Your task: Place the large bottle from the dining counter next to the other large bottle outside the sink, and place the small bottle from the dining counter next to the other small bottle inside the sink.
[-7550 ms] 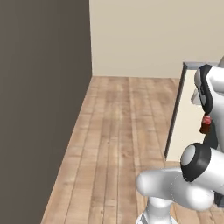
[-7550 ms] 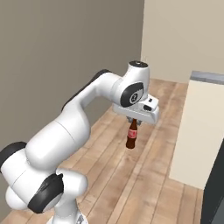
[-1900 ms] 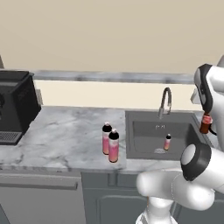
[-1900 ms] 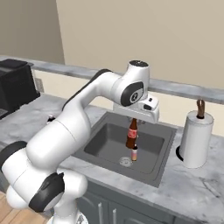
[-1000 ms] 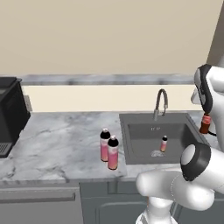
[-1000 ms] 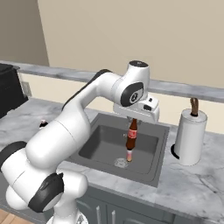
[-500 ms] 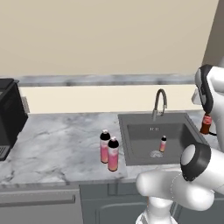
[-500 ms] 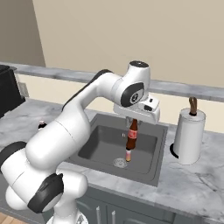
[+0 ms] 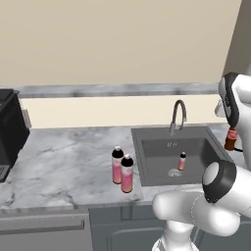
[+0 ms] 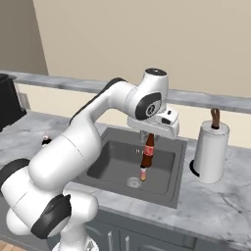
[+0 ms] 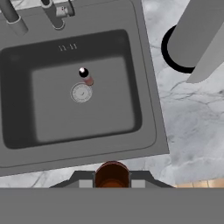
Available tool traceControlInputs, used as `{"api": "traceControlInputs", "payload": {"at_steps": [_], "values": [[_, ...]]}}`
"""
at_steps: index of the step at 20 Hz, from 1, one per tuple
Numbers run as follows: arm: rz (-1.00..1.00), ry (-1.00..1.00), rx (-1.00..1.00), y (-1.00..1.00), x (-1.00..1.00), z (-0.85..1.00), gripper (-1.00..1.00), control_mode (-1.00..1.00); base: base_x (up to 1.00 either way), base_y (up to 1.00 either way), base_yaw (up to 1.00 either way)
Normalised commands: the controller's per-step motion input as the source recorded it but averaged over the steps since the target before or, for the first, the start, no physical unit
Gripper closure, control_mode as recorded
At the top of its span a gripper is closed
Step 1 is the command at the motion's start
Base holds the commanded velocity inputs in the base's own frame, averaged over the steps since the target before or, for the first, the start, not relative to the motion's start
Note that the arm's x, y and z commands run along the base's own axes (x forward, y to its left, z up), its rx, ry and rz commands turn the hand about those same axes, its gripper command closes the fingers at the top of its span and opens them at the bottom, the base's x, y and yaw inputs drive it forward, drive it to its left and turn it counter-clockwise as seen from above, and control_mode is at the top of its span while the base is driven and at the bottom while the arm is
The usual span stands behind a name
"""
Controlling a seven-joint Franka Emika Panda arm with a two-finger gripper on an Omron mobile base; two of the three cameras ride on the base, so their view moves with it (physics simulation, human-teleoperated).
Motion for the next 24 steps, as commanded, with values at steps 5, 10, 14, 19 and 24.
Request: {"api": "traceControlInputs", "payload": {"at_steps": [5, 10, 14, 19, 24], "values": [[0.00, 0.00, 0.00, 0.00, 0.00, 0.00, 1.00, 1.00, 0.72, 0.37, 0.00], [0.00, 0.00, 0.00, 0.00, 0.00, 0.00, 1.00, 1.00, 0.70, 0.39, -0.05], [0.00, 0.00, 0.00, 0.00, 0.00, 0.00, 1.00, 1.00, 0.60, 0.59, -0.03], [0.00, 0.00, 0.00, 0.00, 0.00, 0.00, 1.00, 1.00, 0.53, 0.52, 0.00], [0.00, 0.00, 0.00, 0.22, 0.21, -0.07, 1.00, -1.00, 0.31, 0.35, 0.00]]}}
